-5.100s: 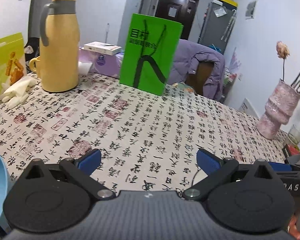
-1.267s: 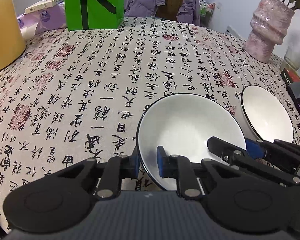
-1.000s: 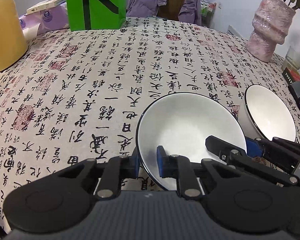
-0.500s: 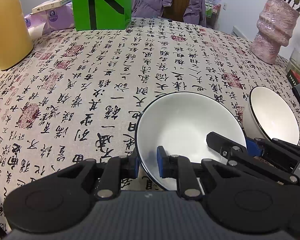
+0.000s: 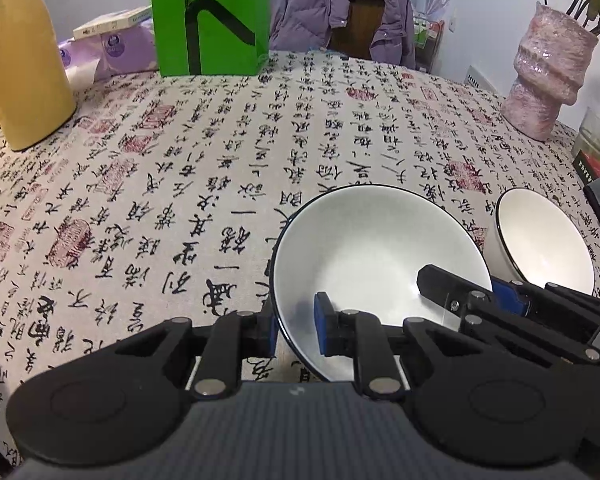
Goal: Organize plates and bowls
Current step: 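Lift the white bowl with both grippers and carry it toward the blue bowl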
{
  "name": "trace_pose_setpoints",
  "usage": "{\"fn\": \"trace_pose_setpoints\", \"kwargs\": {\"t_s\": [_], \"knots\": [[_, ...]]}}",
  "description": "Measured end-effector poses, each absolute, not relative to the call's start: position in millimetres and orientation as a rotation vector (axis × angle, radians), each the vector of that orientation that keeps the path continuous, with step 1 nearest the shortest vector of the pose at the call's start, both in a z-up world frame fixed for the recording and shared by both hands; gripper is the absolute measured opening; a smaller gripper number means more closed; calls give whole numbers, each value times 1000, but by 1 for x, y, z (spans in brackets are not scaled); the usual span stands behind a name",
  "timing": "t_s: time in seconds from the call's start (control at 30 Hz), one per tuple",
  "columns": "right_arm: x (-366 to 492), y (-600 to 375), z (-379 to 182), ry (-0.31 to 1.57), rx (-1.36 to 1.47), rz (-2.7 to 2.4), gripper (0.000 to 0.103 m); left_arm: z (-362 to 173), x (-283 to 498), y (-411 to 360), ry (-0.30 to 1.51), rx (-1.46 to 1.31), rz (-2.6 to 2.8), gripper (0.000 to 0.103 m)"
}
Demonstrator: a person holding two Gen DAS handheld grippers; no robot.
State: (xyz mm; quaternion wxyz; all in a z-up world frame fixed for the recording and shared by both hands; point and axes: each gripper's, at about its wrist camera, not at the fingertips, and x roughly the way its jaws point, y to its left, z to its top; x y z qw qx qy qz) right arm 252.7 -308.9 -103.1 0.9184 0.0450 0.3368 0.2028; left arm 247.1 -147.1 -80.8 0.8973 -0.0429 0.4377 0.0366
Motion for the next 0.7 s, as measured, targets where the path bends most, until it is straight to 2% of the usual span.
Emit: {"fn": "trace_pose_setpoints", "kwargs": {"t_s": [0.7], "knots": [[229, -293, -70, 629, 83, 415, 14, -49, 221, -129, 834, -115, 83, 18]]}}
